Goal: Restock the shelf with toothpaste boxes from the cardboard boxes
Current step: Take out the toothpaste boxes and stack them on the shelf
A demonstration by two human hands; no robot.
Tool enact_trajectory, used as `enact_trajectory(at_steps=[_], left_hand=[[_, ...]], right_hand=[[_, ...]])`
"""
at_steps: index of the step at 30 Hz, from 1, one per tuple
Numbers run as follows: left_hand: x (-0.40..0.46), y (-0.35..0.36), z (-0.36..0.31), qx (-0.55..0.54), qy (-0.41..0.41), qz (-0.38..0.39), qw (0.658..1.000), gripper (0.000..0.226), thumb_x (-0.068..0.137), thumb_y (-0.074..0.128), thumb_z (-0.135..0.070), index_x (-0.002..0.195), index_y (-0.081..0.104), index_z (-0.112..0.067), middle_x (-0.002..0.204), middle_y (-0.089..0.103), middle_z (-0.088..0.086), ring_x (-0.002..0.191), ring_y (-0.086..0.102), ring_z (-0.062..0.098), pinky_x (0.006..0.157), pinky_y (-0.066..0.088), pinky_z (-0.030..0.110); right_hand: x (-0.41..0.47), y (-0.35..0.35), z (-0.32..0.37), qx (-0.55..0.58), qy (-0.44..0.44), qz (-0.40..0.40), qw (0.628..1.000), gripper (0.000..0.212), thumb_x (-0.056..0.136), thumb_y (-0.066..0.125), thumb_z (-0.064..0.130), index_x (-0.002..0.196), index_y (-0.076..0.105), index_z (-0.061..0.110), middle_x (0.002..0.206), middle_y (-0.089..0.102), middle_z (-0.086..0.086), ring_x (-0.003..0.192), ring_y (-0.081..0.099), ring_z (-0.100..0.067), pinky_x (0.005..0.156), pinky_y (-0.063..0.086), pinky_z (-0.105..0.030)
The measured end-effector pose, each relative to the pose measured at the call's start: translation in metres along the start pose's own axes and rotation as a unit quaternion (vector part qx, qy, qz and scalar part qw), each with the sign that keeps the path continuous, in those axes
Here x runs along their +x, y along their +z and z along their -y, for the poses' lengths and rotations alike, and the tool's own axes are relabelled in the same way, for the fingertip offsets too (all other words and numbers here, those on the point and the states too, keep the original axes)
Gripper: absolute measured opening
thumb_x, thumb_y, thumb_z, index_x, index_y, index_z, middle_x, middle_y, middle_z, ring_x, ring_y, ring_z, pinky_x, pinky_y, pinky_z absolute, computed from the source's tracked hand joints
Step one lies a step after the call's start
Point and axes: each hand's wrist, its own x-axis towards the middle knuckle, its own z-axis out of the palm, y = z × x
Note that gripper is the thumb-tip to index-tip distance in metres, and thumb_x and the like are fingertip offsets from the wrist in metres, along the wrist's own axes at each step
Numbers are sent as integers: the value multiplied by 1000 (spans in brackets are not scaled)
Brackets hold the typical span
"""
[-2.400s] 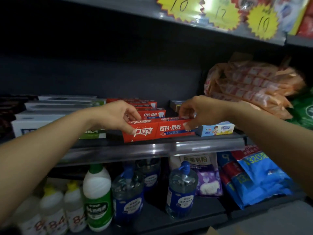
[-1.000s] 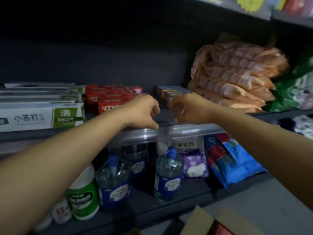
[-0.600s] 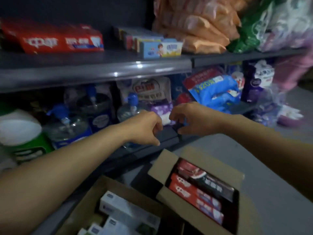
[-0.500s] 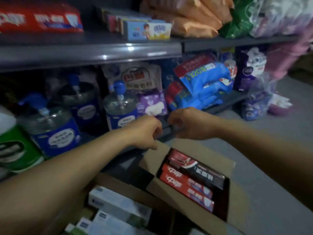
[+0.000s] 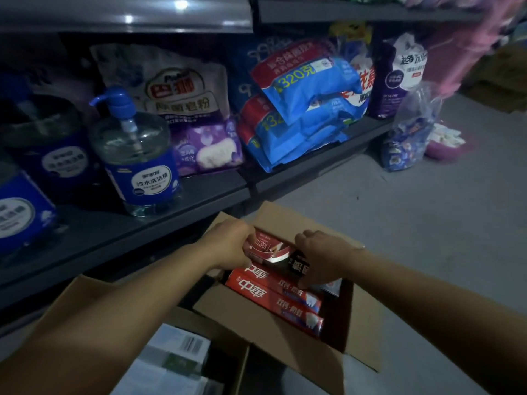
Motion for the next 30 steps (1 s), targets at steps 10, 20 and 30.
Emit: enact_trajectory(at_steps=[10, 20, 30], left_hand=[[4, -15, 4, -4, -28, -40, 999, 48, 74, 79, -25, 119, 59, -25, 114, 58, -8, 99, 55, 7, 81, 47, 24], [-24, -98, 2, -97, -24, 54, 994, 66, 73, 81, -38, 131, 54, -22, 125, 61, -9, 109, 60, 9, 96, 47, 27], [-113, -172, 41, -236, -16, 31, 971, 31, 80, 76, -16, 110, 68, -15, 104, 73, 7, 96, 70, 28, 82, 57, 36]], right_hand=[[9, -10, -9, -12, -36, -39, 999, 53, 74, 75, 38, 117, 51, 19, 112, 59, -1, 87, 50, -16, 73, 41, -26], [-17, -111, 30, -80, -187, -185, 962, 51, 74, 68, 45, 117, 52, 23, 110, 56, 3, 100, 56, -18, 75, 48, -33], [-37, -194, 89, -53, -229, -251, 939, 74, 65, 79, 43, 128, 44, 25, 120, 51, 8, 109, 50, -12, 78, 36, -24]])
